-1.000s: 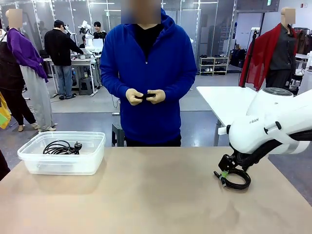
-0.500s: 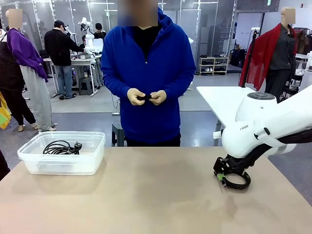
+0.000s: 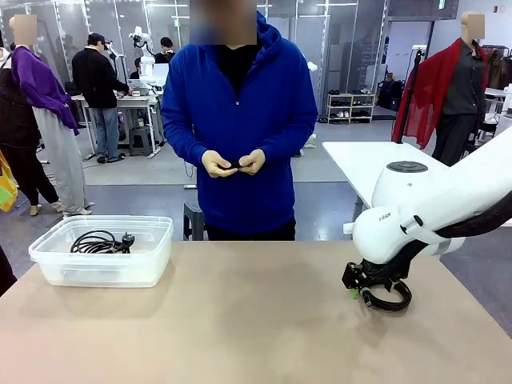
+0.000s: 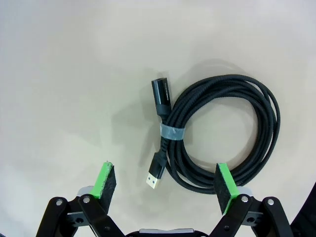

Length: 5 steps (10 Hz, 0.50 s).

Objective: Organize and store the cables.
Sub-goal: Place the USB Extension Cable into the Organizing box.

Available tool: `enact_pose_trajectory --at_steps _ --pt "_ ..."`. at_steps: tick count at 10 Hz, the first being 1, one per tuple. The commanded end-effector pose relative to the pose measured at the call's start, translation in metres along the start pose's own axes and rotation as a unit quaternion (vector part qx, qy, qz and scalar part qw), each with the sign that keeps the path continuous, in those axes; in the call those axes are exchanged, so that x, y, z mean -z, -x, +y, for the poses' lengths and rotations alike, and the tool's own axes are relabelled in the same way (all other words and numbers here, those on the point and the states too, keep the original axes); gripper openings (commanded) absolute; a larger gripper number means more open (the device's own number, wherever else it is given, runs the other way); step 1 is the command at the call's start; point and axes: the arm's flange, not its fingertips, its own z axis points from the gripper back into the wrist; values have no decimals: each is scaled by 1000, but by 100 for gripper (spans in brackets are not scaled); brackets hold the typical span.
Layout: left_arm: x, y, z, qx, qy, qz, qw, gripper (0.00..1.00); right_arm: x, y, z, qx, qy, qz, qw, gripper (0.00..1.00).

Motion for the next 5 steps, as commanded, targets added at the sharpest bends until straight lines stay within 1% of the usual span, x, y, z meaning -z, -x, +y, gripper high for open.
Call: enact_pose_trajectory --at_steps 1,3,5 --pt "-1 0 0 -2 -2 1 1000 100 10 -18 8 28 10 -3 1000 100" --pt "-1 0 0 -2 -2 1 1000 100 18 -26 11 37 1 -4 999 100" --pt "-1 0 0 -2 -2 1 1000 100 22 -32 10 39 8 -1 999 100"
